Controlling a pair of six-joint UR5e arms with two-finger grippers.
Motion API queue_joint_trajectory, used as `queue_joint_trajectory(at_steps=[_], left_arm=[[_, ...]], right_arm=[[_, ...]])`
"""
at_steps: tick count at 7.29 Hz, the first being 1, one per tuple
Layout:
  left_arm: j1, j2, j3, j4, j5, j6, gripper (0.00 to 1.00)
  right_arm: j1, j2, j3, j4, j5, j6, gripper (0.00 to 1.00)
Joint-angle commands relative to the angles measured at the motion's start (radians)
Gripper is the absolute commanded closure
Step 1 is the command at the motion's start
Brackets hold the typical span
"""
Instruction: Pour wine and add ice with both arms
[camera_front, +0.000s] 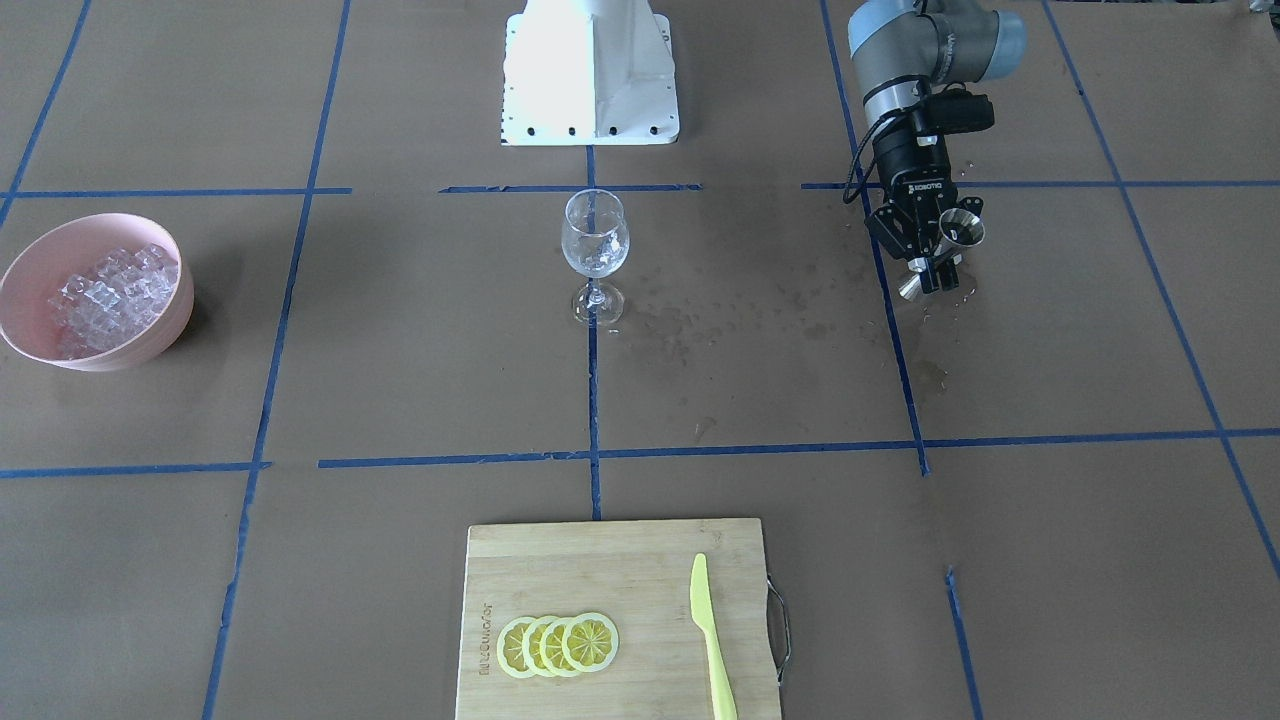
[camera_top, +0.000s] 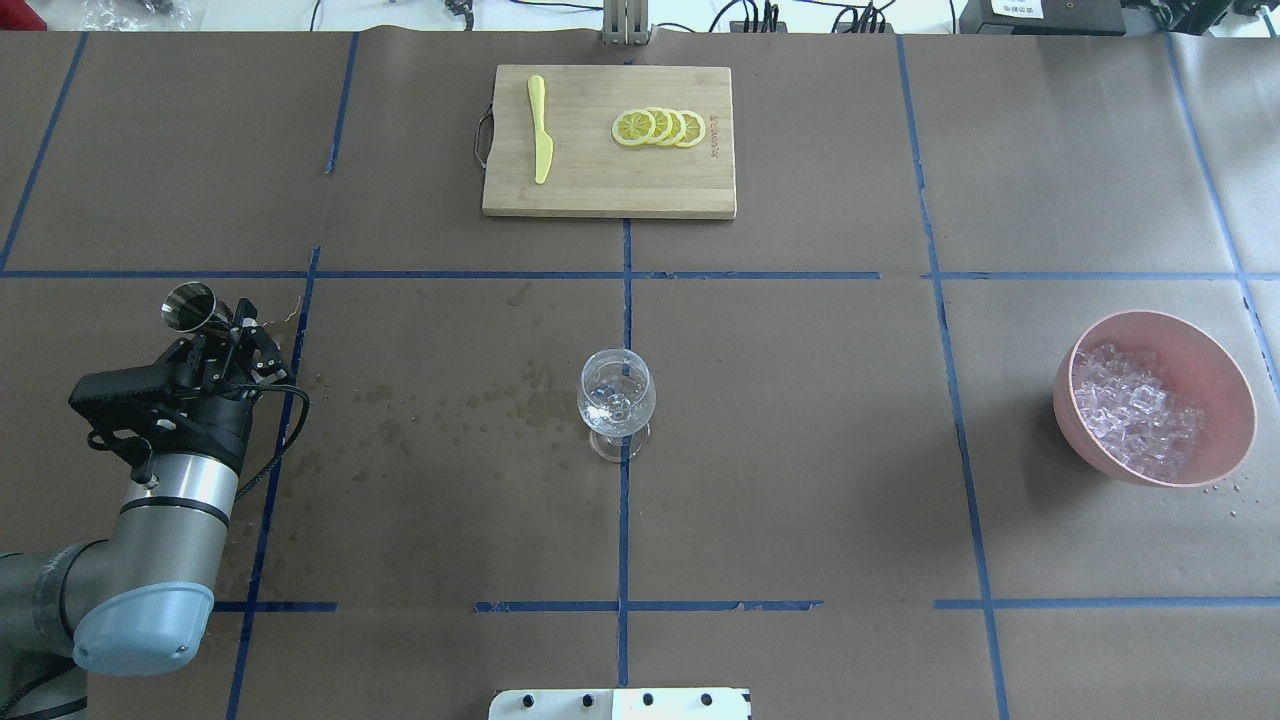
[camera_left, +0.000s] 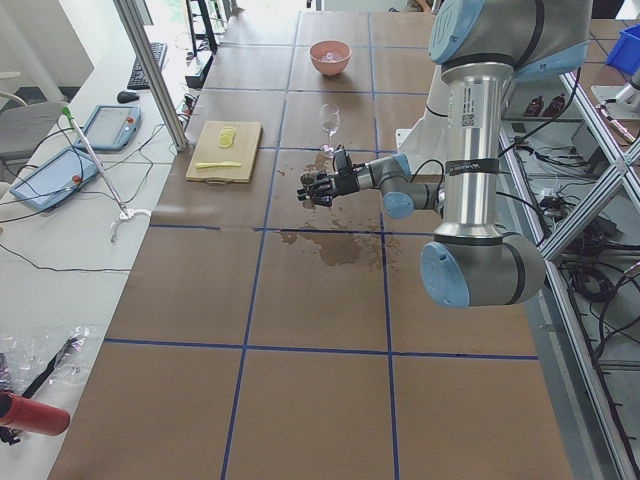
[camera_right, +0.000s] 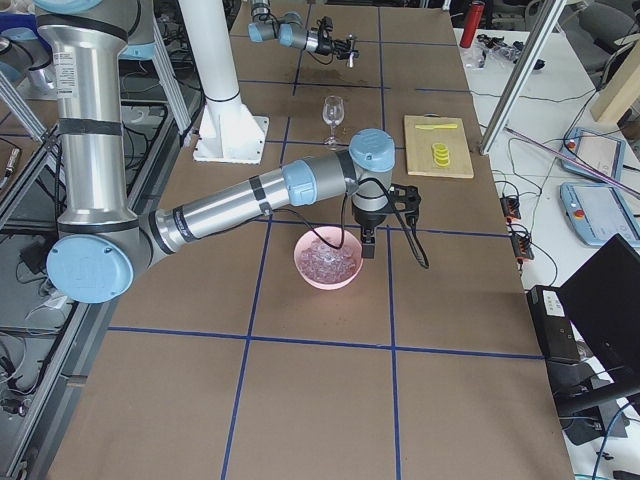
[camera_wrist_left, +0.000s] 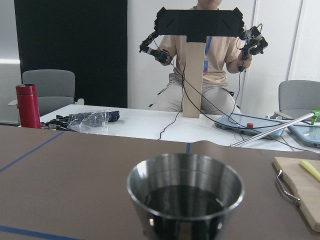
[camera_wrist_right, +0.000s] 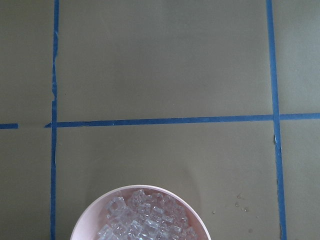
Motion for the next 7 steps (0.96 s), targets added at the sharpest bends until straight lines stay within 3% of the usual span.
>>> queue_joint_trajectory(at_steps=[1,5,7], left_arm=[[-0.003,-0.005,-0.025,-0.117,-0.002,0.151,1.0],[-0.038,-0.018,-0.021,-0.416,-0.002,0.529,1.0],[-0.038,-0.072,-0.027,-0.434,-0.004,0.611,1.0]], right_arm=[[-0.142,-0.115,0.008,0.339,-0.113,0.28,0.0],[-0.211,-0.137,0.006,0.362,-0.12,0.328,0.0],[-0.247,-0.137,0.009,0.368,-0.12,0.427,0.0]])
